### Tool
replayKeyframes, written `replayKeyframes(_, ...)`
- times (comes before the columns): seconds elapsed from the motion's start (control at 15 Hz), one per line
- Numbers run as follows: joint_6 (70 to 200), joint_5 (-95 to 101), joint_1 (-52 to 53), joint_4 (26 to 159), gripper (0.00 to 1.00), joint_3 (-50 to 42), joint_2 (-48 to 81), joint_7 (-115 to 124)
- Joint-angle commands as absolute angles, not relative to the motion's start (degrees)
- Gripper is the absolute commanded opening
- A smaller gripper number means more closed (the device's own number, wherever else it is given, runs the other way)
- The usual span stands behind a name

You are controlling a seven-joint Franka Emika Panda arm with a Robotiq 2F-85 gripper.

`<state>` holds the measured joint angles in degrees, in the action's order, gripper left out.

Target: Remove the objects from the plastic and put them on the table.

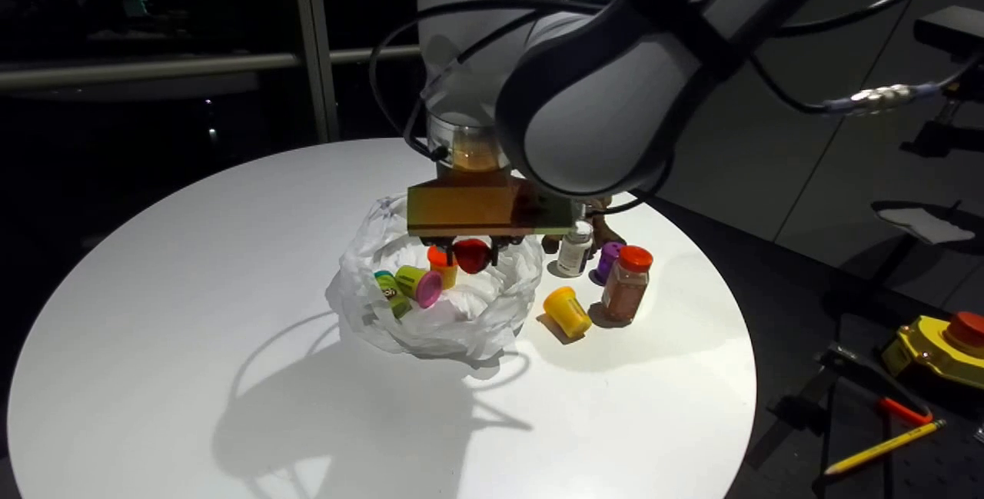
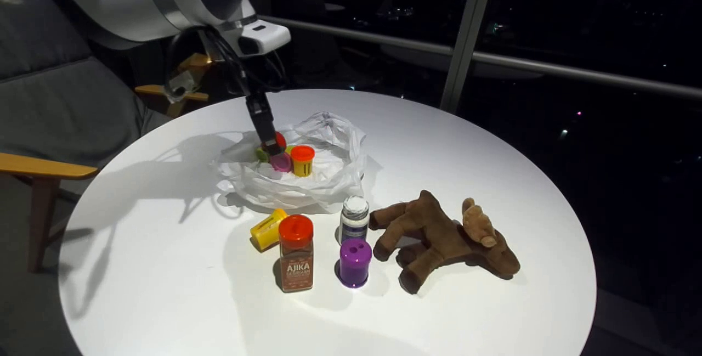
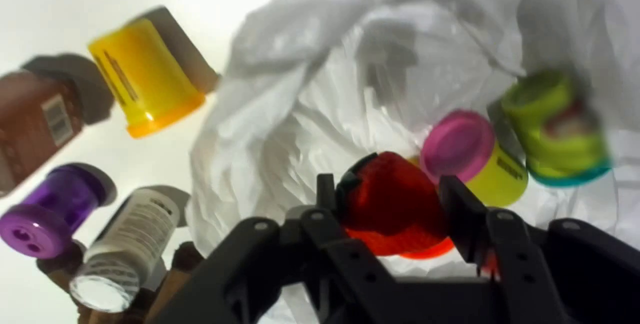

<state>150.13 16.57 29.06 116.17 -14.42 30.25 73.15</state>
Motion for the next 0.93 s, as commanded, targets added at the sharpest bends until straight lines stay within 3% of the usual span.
replayKeyframes(0.0,150.73,20.60,29.29,130.40,0.29,-11.02,18.74,74.60)
replayKeyframes(0.47,150.58,19.27,24.65,147.76,0.29,-0.09,9.50,71.83)
replayKeyframes(0.87,160.14,28.11,22.76,145.51,0.29,-2.11,16.42,78.36)
